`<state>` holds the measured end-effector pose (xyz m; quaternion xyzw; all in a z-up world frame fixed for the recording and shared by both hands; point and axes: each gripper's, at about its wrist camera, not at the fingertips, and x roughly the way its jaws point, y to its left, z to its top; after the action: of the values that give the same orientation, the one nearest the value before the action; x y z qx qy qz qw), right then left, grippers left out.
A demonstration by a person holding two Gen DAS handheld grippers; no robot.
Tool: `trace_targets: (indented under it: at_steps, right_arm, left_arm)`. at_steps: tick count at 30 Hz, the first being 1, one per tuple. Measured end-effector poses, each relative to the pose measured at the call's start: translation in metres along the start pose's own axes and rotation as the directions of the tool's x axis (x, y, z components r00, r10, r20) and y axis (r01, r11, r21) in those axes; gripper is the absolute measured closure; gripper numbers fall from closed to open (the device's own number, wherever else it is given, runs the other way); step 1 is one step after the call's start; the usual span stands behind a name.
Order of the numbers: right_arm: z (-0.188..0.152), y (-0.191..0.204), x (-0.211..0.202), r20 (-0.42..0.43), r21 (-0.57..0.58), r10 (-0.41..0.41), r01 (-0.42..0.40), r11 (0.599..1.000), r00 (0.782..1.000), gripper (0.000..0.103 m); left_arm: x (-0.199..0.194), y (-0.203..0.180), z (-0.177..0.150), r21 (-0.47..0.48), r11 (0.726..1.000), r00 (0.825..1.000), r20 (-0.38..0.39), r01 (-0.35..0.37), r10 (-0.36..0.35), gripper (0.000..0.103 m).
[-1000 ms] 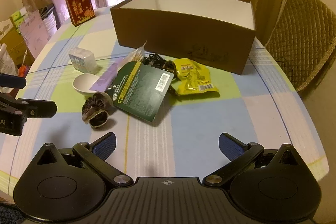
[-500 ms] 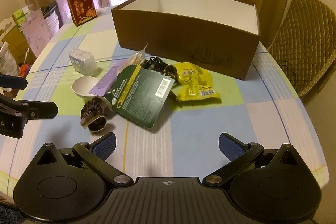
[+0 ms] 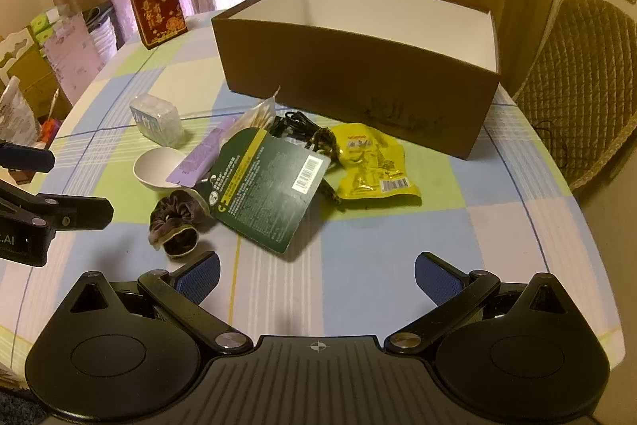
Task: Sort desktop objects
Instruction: 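Move left tool to the brown velvet scrunchie while right tool approaches the green lip balm card, then close left tool on the scrunchie while right tool grasps the green card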
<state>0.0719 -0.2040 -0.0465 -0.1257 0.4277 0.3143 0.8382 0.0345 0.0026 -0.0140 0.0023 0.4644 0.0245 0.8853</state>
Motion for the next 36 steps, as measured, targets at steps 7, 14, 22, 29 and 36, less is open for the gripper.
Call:
trace_targets:
  at_steps: [7, 14, 22, 29, 36]
  right_arm:
    - [0.003, -0.012, 0.009, -0.028, 0.007, 0.023, -0.023, 1.000, 0.999, 0.002]
    - [0.005, -0.025, 0.016, -0.040, -0.006, 0.036, -0.037, 0.999, 0.999, 0.002]
    - [0.008, -0.048, 0.031, -0.072, -0.018, 0.037, -0.038, 0.999, 0.997, 0.002]
    - [0.007, -0.069, 0.047, -0.099, -0.012, 0.053, -0.054, 0.998, 0.994, 0.002]
    - [0.010, -0.079, 0.056, -0.113, -0.021, 0.071, -0.074, 0.997, 0.991, 0.002]
  left_arm:
    - [0.004, 0.004, -0.001, -0.017, 1.000, 1.000, 0.009, 0.008, -0.008, 0.001]
    - [0.014, 0.008, -0.006, -0.011, 1.000, 0.999, 0.030, 0.012, -0.012, 0.001]
    - [0.039, -0.003, -0.019, 0.028, 0.998, 0.998, 0.013, 0.055, -0.056, 0.008]
    - [0.062, -0.011, -0.025, 0.022, 0.997, 0.997, -0.009, 0.072, -0.072, 0.013]
    - [0.080, -0.019, -0.020, 0.048, 0.998, 0.999, -0.020, 0.048, -0.047, 0.016]
